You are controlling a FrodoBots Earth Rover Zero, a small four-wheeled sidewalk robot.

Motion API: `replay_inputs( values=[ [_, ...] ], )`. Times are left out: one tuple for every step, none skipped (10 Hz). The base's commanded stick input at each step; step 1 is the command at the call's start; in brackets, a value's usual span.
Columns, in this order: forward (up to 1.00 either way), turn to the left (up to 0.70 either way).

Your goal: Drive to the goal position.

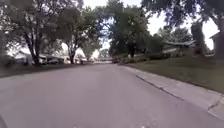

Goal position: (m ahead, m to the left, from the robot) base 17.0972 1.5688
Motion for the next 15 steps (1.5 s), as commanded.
replay_inputs(
  values=[
    [0.70,0.00],
    [0.70,0.00],
    [0.70,0.00],
    [0.70,0.00],
    [0.70,0.00],
    [0.70,0.00],
    [0.70,0.00],
    [0.70,0.00],
    [0.70,0.00],
    [0.70,0.00],
    [0.70,0.00],
    [0.70,0.00],
    [0.70,0.00],
    [0.70,0.00],
    [0.70,0.00]
  ],
)
